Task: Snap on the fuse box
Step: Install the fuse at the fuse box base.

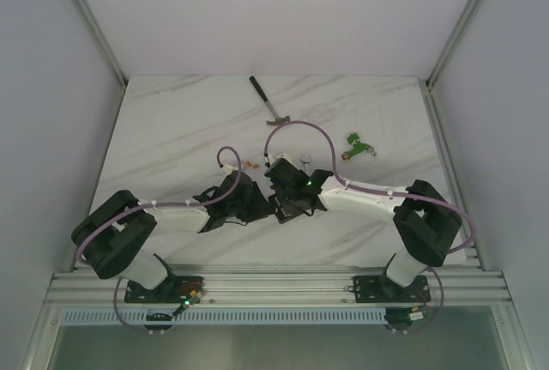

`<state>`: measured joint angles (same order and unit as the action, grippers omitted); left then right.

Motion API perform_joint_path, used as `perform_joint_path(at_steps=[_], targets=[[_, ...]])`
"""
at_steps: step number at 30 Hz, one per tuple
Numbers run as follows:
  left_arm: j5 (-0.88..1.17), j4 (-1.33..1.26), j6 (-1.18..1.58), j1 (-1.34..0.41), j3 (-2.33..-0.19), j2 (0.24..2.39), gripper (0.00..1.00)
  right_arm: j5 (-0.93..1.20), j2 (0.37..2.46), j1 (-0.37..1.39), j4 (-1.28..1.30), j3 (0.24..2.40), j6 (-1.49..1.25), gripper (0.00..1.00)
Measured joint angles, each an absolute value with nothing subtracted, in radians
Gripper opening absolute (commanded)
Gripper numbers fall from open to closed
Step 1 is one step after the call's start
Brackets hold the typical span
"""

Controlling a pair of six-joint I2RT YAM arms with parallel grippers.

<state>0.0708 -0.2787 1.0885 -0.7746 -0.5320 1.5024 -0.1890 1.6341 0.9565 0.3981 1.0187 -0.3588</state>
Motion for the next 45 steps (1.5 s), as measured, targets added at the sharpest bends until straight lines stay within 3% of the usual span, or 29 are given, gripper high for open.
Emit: perform_joint_path(at_steps=[15, 26, 28, 33, 39, 45], targets=[[0.056, -0.307, 1.129, -0.775, -0.533, 1.524, 0.38, -0.203, 1.649, 0.957, 0.416, 1.018, -0.385, 0.0], [0.044, -0.307, 1.132, -0.775, -0.528, 1.516, 0.41, -0.218, 1.735, 0.977, 0.527, 1.136, -0.336, 0.0], [0.032, -0.301, 1.132, -0.775, -0.522, 1.503, 0.44, -0.226, 1.734, 0.983, 0.53, 1.141, -0.329, 0.1], [-0.014, -0.237, 1.122, -0.771, -0.514, 1.446, 0.54, -0.232, 1.71, 0.989, 0.523, 1.134, -0.33, 0.21], [-0.107, -0.116, 1.093, -0.751, -0.513, 1.29, 0.71, -0.225, 1.634, 0.996, 0.511, 1.105, -0.344, 0.48], [-0.176, -0.039, 1.044, -0.654, -0.492, 1.16, 0.86, -0.224, 1.517, 0.981, 0.382, 1.102, -0.305, 0.54]])
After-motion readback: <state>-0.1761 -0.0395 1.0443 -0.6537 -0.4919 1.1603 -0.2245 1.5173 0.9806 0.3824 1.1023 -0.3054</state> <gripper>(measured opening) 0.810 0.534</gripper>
